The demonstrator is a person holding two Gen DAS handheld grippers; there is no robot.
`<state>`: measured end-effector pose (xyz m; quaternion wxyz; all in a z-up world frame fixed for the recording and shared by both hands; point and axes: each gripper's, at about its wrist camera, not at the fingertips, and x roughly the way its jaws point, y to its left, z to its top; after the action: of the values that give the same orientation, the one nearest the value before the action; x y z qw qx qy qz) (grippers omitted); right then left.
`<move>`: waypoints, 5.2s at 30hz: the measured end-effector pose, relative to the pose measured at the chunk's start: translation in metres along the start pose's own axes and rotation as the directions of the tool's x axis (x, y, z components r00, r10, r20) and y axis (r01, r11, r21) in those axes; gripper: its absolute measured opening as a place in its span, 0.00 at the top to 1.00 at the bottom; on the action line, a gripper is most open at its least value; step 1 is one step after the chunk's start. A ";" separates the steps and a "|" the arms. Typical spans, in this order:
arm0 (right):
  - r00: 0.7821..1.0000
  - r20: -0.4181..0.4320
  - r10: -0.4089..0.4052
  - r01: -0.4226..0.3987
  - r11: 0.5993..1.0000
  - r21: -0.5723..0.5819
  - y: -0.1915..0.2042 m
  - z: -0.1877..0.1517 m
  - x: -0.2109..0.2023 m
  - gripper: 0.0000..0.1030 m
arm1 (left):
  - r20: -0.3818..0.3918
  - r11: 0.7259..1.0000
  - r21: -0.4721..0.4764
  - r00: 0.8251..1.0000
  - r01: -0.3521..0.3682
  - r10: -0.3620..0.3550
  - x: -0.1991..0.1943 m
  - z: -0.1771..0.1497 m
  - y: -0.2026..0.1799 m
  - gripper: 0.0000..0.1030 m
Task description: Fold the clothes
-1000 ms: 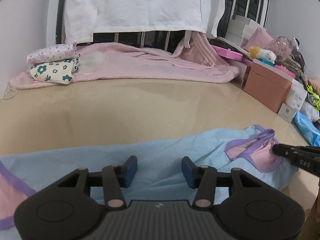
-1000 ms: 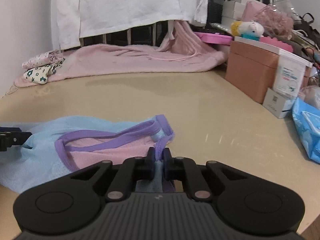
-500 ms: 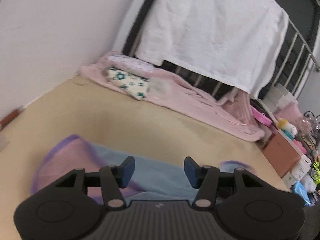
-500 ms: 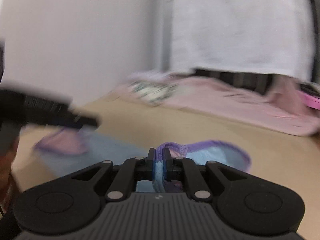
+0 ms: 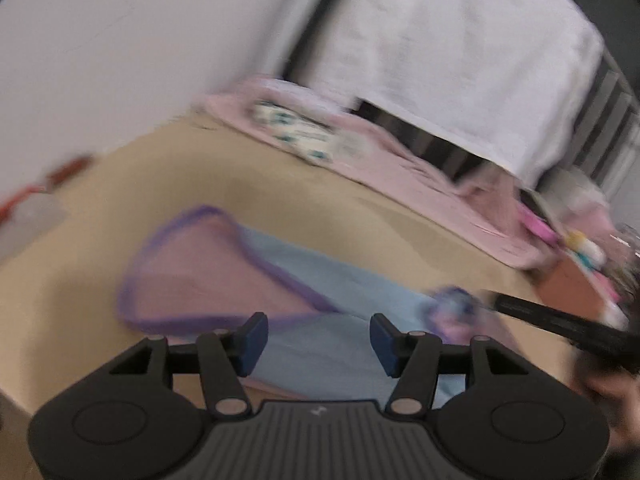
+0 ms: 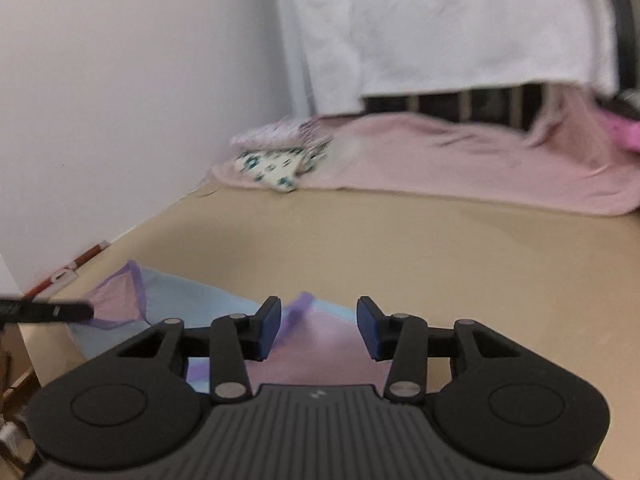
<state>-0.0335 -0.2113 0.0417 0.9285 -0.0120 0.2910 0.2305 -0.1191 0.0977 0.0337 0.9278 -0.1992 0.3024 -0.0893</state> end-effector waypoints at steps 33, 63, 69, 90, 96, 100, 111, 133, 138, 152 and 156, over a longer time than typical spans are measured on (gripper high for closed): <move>0.827 -0.518 0.219 -0.503 0.699 -0.508 0.171 0.104 0.198 1.00 | 0.070 0.928 -0.166 0.934 -0.334 0.349 0.009 -0.001 0.032 0.97; 0.983 -0.093 0.159 -0.136 0.967 0.213 -0.037 -0.053 -0.052 0.99 | -0.286 0.968 0.003 0.928 0.250 -0.239 0.081 -0.010 -0.067 0.86; 0.984 -0.077 0.161 -0.147 0.976 0.162 -0.007 -0.072 -0.098 0.67 | -0.302 0.956 0.038 0.915 0.290 -0.266 0.019 -0.029 -0.071 0.45; 0.992 0.101 0.070 -0.073 0.997 0.027 -0.007 -0.064 -0.091 0.70 | -0.161 0.954 0.183 0.965 0.236 -0.207 0.053 -0.014 -0.071 0.31; 0.983 0.083 0.164 -0.160 0.986 -0.051 -0.005 -0.088 -0.110 0.70 | -0.136 0.929 0.236 0.956 0.286 -0.260 0.037 -0.026 -0.082 0.39; 0.984 0.036 0.176 -0.169 0.975 -0.142 0.014 -0.090 -0.090 0.70 | -0.122 0.909 0.271 0.948 0.318 -0.295 0.026 -0.035 -0.088 0.53; 0.943 -0.161 0.290 -0.327 0.732 -0.598 0.048 -0.085 -0.084 0.60 | -0.266 0.910 0.103 0.892 0.402 -0.365 0.054 -0.013 -0.045 0.61; 0.718 -0.327 0.615 -0.696 0.647 -0.311 0.011 -0.038 -0.100 0.77 | -0.380 0.233 0.822 0.805 0.519 -0.455 0.005 -0.077 -0.089 0.63; 0.863 -0.102 0.495 -0.461 0.687 -0.561 0.034 -0.082 -0.133 0.09 | -0.476 0.400 0.636 0.743 0.660 -0.470 0.029 -0.047 -0.077 0.70; 0.762 -0.161 0.627 -0.644 0.707 -0.292 0.012 -0.085 -0.090 0.89 | -0.498 0.448 0.409 0.606 0.795 -0.620 0.001 -0.023 -0.040 0.14; 0.710 -0.145 0.690 -0.704 0.699 -0.126 -0.006 -0.077 -0.078 0.90 | -0.394 0.441 0.547 0.684 0.712 -0.614 -0.022 -0.049 -0.033 0.13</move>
<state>-0.1285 -0.2618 0.0199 0.7539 0.0092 0.2926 0.5882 -0.1673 0.0584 0.0232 0.7999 0.0487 0.2096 -0.5602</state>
